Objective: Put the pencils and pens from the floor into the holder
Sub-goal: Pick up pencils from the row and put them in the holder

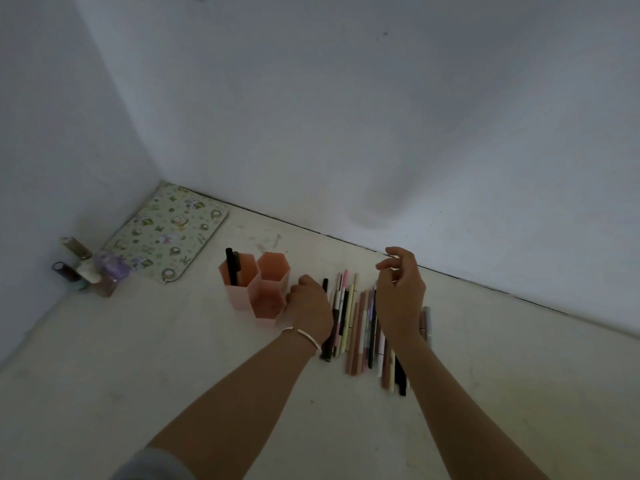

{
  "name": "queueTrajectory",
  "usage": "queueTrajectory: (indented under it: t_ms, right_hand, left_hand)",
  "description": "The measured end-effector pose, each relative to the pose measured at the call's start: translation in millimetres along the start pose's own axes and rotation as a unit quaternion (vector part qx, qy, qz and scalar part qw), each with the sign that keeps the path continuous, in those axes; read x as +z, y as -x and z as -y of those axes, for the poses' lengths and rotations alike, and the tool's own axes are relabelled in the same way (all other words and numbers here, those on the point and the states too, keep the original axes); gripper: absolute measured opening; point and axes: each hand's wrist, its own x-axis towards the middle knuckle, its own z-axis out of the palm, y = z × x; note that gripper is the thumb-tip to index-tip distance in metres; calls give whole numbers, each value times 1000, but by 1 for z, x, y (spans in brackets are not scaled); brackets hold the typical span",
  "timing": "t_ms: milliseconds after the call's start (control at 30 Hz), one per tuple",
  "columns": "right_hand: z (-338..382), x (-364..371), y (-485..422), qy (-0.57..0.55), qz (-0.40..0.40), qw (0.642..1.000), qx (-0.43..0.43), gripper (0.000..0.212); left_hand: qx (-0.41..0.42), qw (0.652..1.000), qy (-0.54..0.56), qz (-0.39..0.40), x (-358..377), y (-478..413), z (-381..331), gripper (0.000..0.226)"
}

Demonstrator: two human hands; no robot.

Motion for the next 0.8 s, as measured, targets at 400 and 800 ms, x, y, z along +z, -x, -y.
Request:
queueTrajectory:
  t_ms: [400,800]
  right_hand:
    - [9,63,18,208,225,951,27,19]
    - [4,99,44,215,183,959,17,40]
  left_hand:
    - [94,890,422,-143,-211,25,30,16]
    - [79,851,471,-219,-211,43,106,78]
